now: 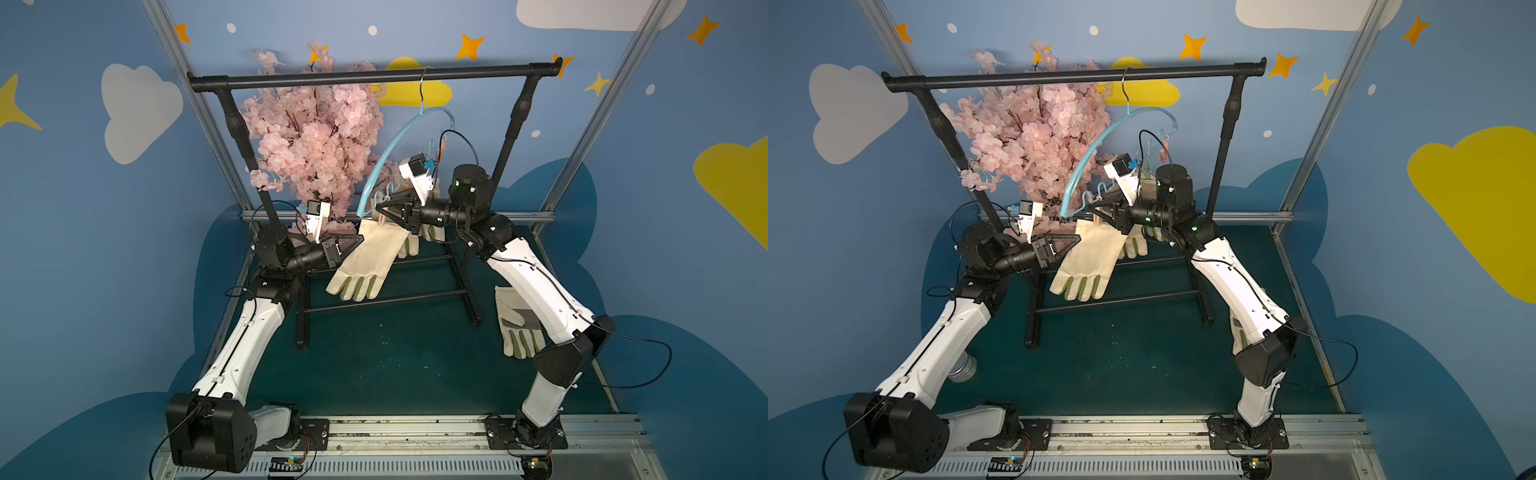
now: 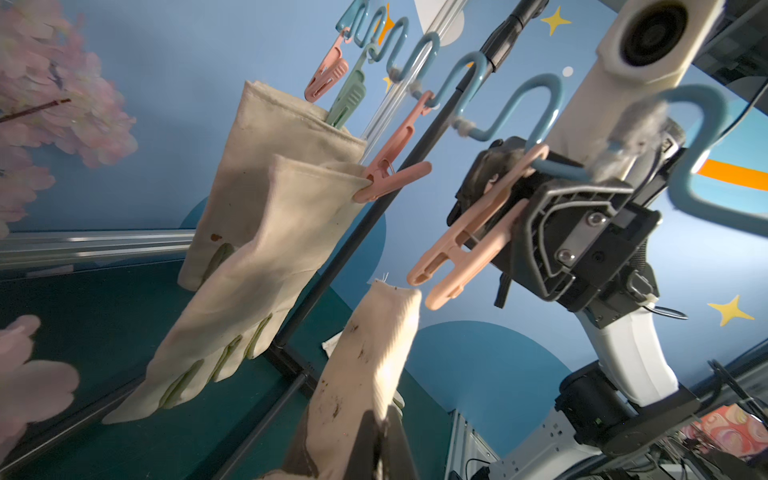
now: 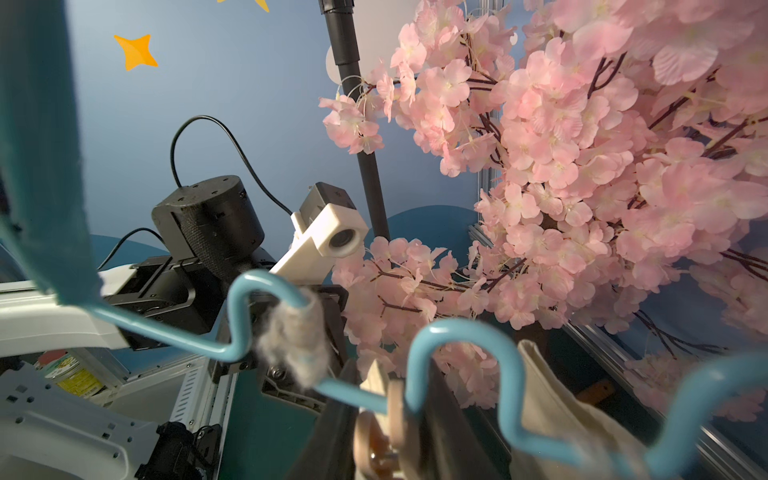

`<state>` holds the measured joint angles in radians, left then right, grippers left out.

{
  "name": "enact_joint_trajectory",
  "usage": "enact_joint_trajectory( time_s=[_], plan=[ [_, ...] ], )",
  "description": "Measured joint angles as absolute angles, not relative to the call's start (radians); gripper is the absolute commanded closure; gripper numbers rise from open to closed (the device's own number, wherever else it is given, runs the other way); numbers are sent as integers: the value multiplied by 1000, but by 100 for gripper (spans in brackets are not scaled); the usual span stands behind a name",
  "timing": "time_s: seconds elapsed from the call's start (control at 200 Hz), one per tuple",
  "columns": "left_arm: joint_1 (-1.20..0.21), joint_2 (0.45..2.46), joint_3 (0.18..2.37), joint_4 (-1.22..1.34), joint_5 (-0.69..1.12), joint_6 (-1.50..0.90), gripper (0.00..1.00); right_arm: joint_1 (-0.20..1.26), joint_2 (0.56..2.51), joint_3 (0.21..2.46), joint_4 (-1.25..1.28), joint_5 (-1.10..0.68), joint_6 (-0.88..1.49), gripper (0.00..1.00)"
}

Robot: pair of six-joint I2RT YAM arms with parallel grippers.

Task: Clip the gloves onto a hanger to dry
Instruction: Clamp the glove onto the hanger.

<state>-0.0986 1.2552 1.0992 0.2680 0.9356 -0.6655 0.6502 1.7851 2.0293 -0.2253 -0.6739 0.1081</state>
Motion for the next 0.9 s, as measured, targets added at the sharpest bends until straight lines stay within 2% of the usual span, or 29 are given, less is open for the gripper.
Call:
enact_joint_trajectory(
  time_s=[0.365, 0.901],
  plan=[
    [-93, 1263, 1107, 301, 1021, -699, 97, 643, 1785, 2020, -191, -707, 144, 75],
    [-88, 1319, 1151, 384, 1048, -751, 97, 620, 1785, 2006, -138, -788, 234, 76]
  ],
)
